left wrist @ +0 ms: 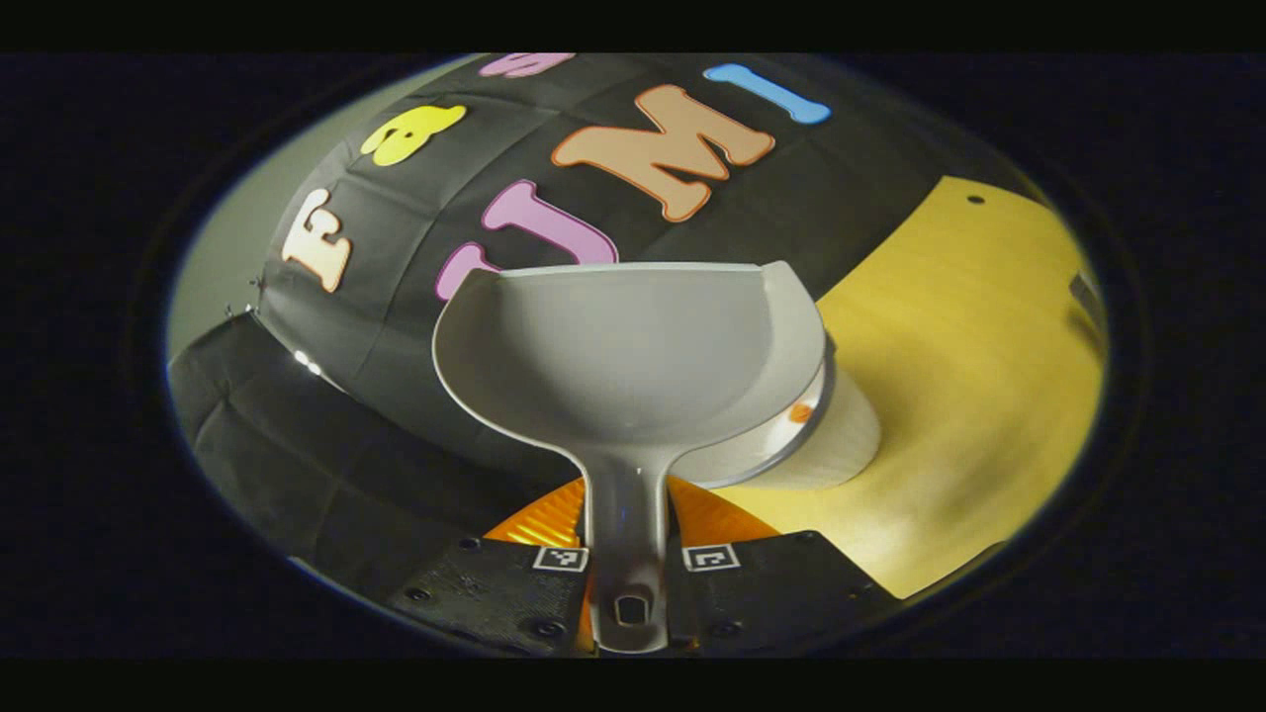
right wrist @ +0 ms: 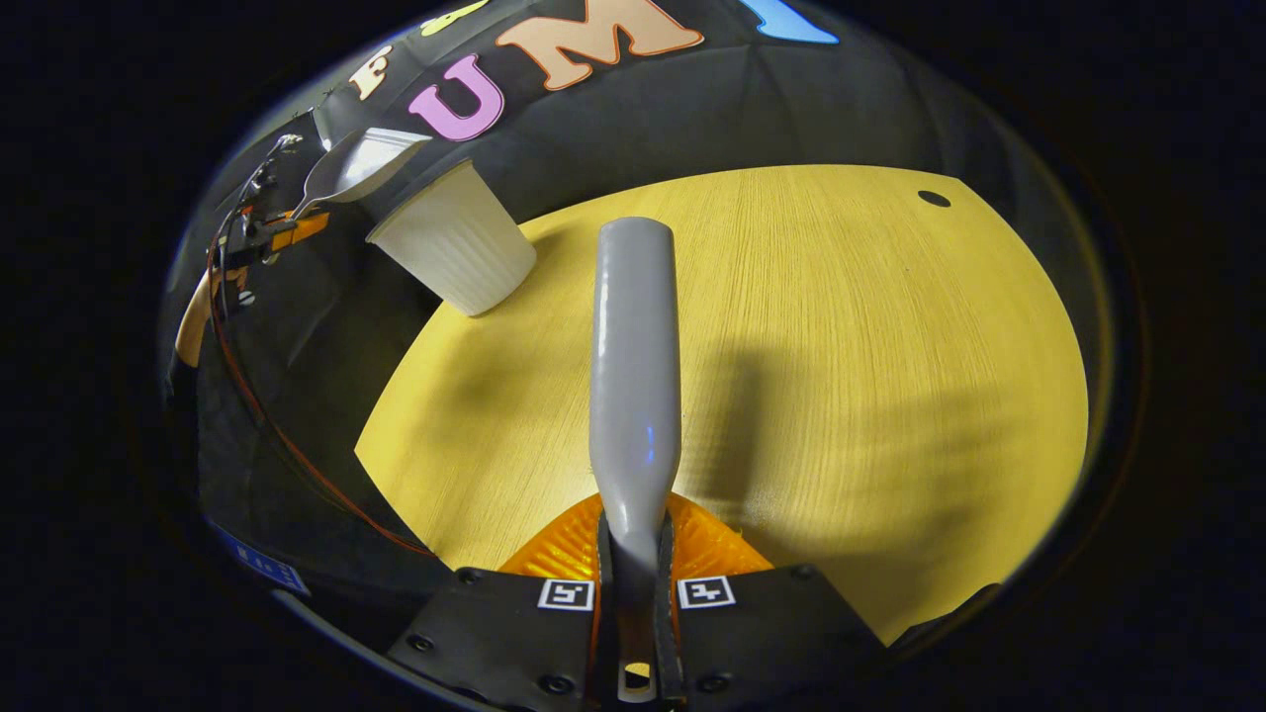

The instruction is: Pick up the small broom and dustpan from the desktop, sweep the trash into the dustpan with the broom, and then empty the trash into the garbage bin.

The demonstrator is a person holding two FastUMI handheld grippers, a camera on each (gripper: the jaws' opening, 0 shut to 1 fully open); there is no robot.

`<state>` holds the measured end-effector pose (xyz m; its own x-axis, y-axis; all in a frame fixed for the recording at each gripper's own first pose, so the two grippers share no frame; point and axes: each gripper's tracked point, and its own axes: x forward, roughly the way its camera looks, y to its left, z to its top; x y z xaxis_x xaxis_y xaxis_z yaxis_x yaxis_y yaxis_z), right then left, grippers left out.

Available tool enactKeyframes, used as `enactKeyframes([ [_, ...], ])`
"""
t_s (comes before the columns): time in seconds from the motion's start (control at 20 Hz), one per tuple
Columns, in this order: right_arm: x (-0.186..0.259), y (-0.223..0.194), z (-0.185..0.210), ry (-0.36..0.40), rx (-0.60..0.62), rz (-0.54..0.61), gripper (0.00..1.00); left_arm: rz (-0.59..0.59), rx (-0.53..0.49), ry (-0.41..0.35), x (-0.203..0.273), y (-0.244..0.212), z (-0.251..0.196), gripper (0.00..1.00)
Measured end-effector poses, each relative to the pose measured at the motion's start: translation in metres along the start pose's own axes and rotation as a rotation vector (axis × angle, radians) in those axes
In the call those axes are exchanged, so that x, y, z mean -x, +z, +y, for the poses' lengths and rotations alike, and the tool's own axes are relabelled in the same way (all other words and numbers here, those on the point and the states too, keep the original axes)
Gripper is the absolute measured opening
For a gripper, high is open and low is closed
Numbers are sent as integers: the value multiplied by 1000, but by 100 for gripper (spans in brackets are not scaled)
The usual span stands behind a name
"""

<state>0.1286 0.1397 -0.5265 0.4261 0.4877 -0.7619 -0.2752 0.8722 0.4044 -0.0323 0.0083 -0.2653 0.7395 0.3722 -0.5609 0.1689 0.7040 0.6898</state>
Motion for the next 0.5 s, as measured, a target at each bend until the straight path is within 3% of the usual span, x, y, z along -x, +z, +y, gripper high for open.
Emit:
enactKeyframes([
  [0.3, -1, 0, 0, -28, -27, -38, 17, -45, 394, -283, 49, 20, -131, 20],
  [0.5, 1, 5, -7, -134, -42, -84, 16, -35, 442, -319, 80, 8, -204, 20],
])
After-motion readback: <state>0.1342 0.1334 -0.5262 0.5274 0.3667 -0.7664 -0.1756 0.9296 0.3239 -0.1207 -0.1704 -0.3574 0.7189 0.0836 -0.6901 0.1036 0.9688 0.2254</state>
